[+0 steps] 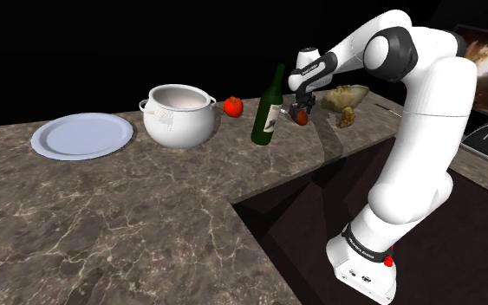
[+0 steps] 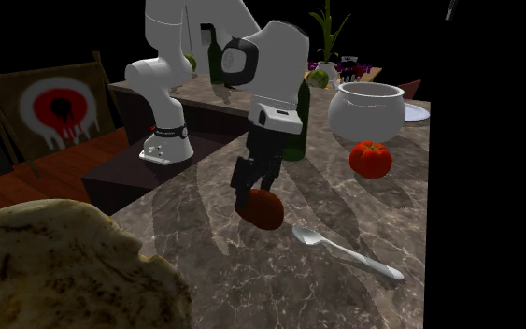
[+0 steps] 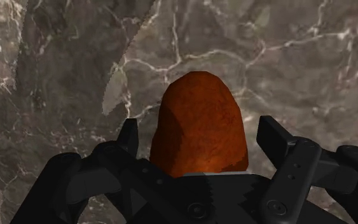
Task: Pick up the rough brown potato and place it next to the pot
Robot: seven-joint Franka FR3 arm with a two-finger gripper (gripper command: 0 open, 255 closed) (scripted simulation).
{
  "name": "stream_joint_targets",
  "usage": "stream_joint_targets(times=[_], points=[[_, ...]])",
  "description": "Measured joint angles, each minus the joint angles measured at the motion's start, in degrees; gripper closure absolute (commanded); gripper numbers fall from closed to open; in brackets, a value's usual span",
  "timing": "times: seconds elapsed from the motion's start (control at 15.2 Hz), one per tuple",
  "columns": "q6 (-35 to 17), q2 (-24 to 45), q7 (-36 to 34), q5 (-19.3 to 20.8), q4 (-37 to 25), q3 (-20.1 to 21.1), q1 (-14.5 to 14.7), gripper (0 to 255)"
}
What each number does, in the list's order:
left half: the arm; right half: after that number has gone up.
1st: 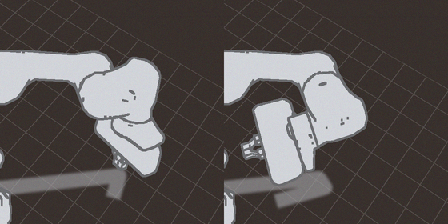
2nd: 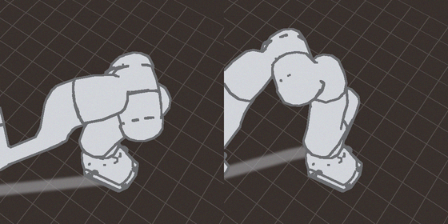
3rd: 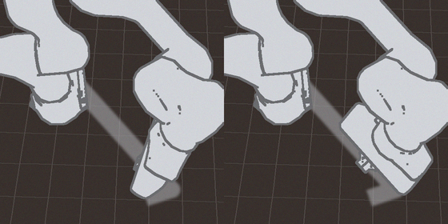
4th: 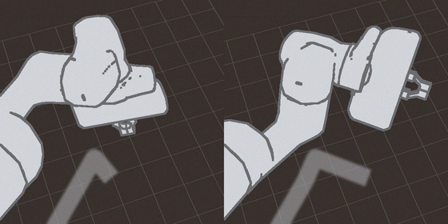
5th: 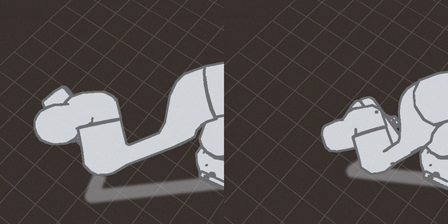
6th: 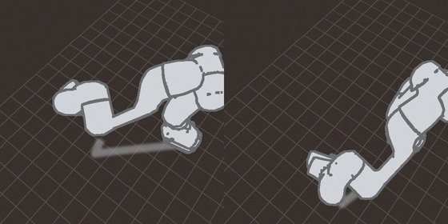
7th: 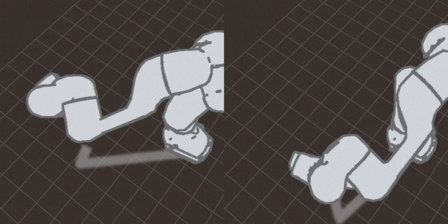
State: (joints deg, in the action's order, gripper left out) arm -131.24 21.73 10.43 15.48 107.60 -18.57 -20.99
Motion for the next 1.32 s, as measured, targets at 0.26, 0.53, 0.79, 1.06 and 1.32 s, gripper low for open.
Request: stream_joint_targets(times=[0.26,0.53,0.79,1.06,1.32], points=[[-0.3,0.3,-0.1,0.0,0.0,0.0,0.0,0],[-0.3,0.2,-0.1,0.0,0.0,0.0,0.0,255],[-0.3,0.2,0.0,0.0,0.0,0.0,0.0,255],[-0.3,0.2,-0.1,0.0,0.0,0.0,0.0,255],[1.5,-1.0,0.4,0.0,-0.6,0.0,0.1,255]])
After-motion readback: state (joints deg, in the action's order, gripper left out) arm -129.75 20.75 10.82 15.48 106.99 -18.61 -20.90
